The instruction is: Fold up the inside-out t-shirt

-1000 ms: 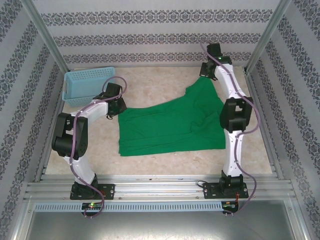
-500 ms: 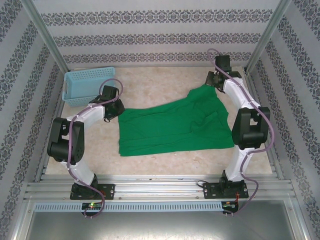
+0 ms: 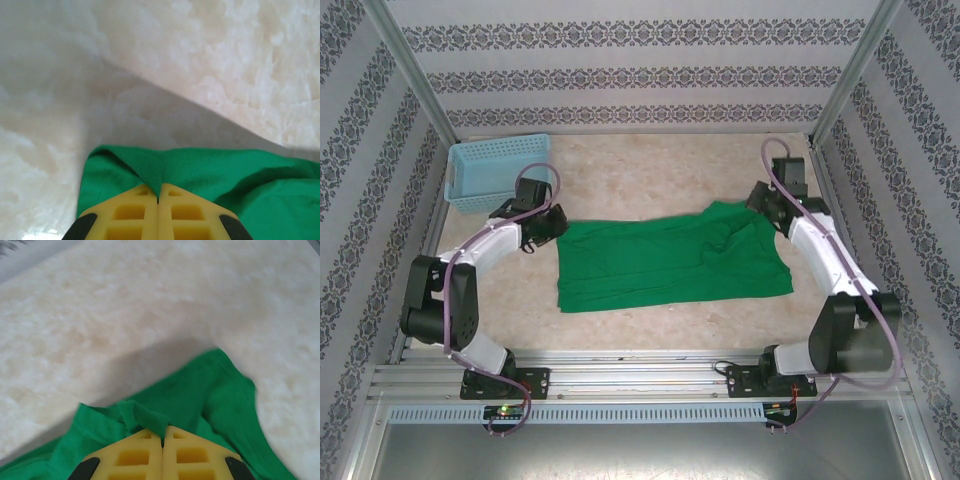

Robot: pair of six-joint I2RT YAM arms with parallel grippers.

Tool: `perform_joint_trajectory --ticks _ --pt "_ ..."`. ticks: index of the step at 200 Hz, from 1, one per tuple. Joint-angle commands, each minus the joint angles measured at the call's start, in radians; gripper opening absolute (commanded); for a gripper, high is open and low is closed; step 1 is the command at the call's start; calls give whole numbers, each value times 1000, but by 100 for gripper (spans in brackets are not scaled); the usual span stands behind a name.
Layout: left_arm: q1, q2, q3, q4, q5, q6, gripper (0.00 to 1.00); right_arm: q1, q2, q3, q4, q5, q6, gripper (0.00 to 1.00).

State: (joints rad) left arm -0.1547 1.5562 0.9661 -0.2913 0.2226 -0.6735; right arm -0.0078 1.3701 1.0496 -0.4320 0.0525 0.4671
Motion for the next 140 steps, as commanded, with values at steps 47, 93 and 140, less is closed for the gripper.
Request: perform_joint_trajectory --ticks 47,93,140 --pt "14 -207 -226 10 71 -9 0 -140 -271 -344 -54 -80 149 0" --pt "12 -247 -332 17 81 -23 0 -155 -409 -459 -115 -66 242 0" --pt "12 -186 -353 45 71 -21 0 -157 -488 -568 -140 -45 315 2"
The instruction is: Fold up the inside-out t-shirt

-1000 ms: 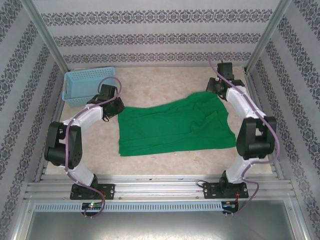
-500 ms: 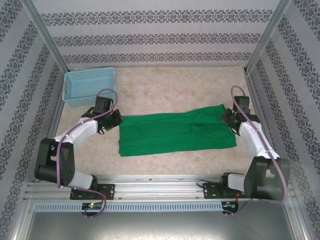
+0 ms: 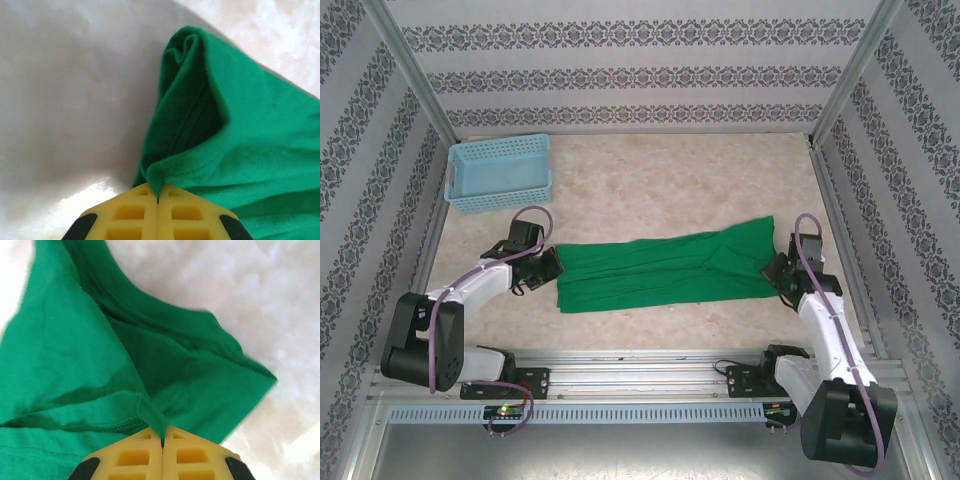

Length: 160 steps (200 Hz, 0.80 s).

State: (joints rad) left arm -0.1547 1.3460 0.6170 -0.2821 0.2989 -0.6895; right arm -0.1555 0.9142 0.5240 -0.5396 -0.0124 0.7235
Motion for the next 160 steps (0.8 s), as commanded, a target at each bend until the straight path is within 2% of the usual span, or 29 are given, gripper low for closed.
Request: perform_joint_trajectory --ticks 1,9,27,37,44,62,83,99,138,160 --pt "12 25 -4 36 -6 -4 0 -9 -32 -43 -32 20 59 2" --pt "12 31 8 25 -19 4 0 -10 -36 -47 -27 5 59 9" --pt "13 47 48 -7 -58 24 8 -10 -41 -44 -22 -33 53 23" --pt "12 59 76 -25 -81 36 12 -10 -45 -28 -41 -23 46 33" --pt "13 66 95 -39 -92 44 16 -10 -51 -12 -60 -8 35 46" --pt "12 61 159 -107 -151 65 26 -9 -61 43 -79 28 -7 58" --pt "1 -4 204 -160 -247 68 32 -4 -36 102 -35 -17 -39 59" --pt "-42 -33 240 -178 -293 73 36 28 39 152 11 -38 -43 59" --pt "-205 81 302 -77 -205 55 37 148 327 276 146 -100 -51 60" --pt "-231 177 308 -18 -162 33 37 159 488 337 198 -104 -39 60"
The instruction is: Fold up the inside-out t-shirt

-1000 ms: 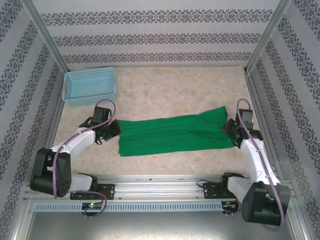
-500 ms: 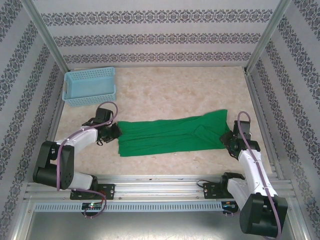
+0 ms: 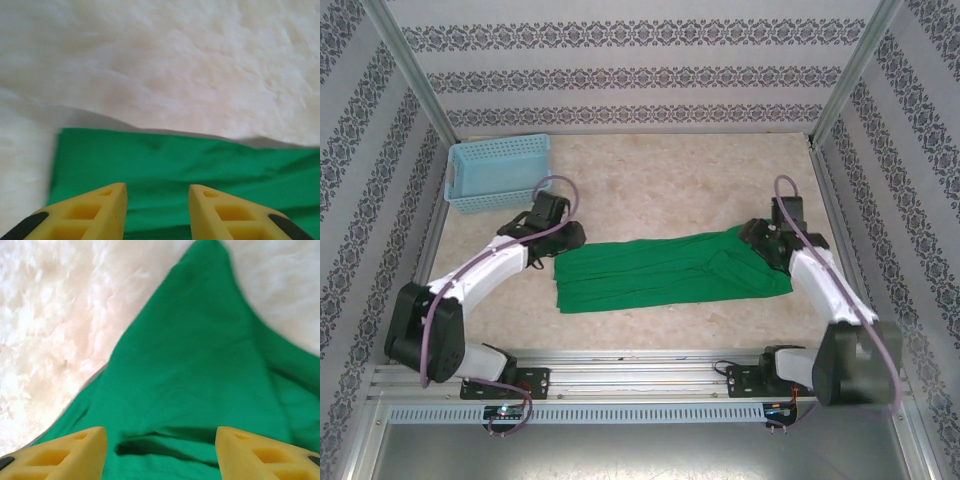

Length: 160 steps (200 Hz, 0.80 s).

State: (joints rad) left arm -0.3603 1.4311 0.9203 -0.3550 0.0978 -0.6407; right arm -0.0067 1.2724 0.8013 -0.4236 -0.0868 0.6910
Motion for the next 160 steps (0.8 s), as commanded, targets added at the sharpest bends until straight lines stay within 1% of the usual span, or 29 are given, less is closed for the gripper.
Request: perform_joint_trajectory --ticks 1,17,39,57,71,94,127,135,144,155,160 --pt "-25 96 5 57 40 -17 37 10 137 62 83 -27 -6 60" --pt "-18 150 -5 79 6 -26 37 0 242 88 120 -35 8 60" --pt "26 209 -50 149 18 -46 36 -29 385 117 168 -85 47 59" --pt "75 241 -94 207 41 -70 37 -59 470 145 167 -73 77 56" --pt "103 261 -113 226 40 -82 38 -88 495 145 169 -38 100 56" --pt "132 273 -133 241 41 -93 39 -119 496 142 193 -27 122 55" --pt "142 265 -105 223 37 -79 45 -121 520 199 188 -59 45 57" --pt "142 255 -92 204 37 -72 46 -122 520 232 139 -59 9 58" --pt "142 231 -80 184 34 -63 49 -122 498 249 97 -44 -32 63" --pt "141 192 -73 159 29 -54 53 -122 447 238 63 -9 -69 71" --pt "139 173 -71 151 29 -46 55 -123 420 230 48 12 -84 78"
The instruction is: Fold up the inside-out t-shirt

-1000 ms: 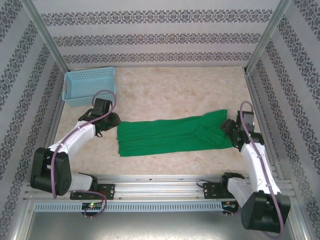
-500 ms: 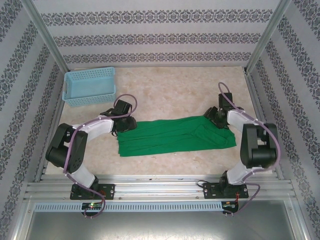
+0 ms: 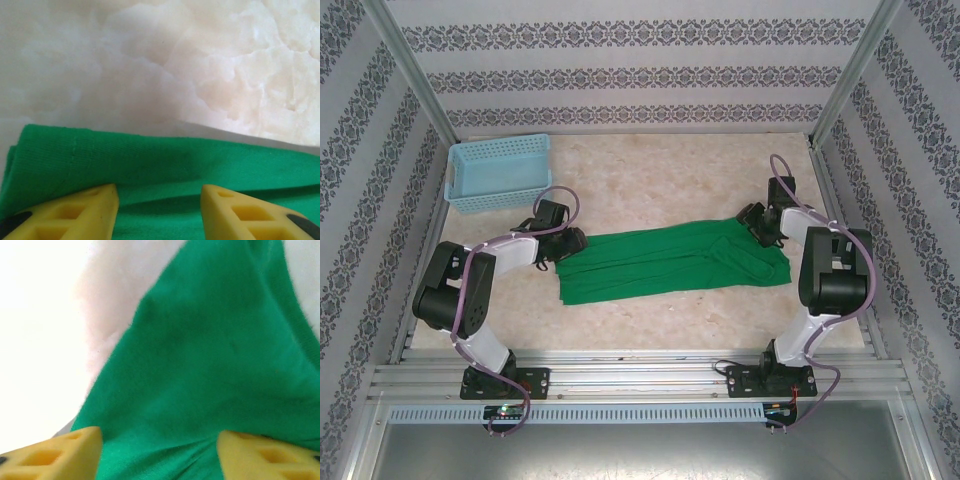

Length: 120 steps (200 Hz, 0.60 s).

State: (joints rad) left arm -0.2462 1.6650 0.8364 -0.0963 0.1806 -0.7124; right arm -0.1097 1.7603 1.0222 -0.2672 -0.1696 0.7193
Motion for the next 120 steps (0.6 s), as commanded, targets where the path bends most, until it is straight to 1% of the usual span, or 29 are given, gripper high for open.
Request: perform_joint_trajectory --ticks 1,8,16,20,38,52,81,101,120 --pt "24 -63 14 -111 -53 26 55 -19 -73 8 -111 99 -115 79" --pt "18 -88 22 -129 -51 39 58 -20 -109 -3 -130 125 -130 89" --pt "10 -108 27 -134 -35 58 61 -21 -143 -11 -153 151 -141 94" --pt "3 -116 29 -133 -22 65 63 -21 -157 -12 -171 165 -147 95" --pt "-39 -127 42 -122 19 72 69 -25 -160 -2 -212 181 -162 98" --pt "-68 -114 47 -106 39 57 69 -26 -124 21 -256 209 -159 98" --pt "-72 -45 32 -51 76 27 69 -28 -55 40 -299 240 -128 98" --pt "-71 8 35 -52 69 24 69 -28 -32 32 -299 235 -109 98" --pt "-55 45 34 -77 24 18 70 -27 -15 23 -300 232 -94 98"
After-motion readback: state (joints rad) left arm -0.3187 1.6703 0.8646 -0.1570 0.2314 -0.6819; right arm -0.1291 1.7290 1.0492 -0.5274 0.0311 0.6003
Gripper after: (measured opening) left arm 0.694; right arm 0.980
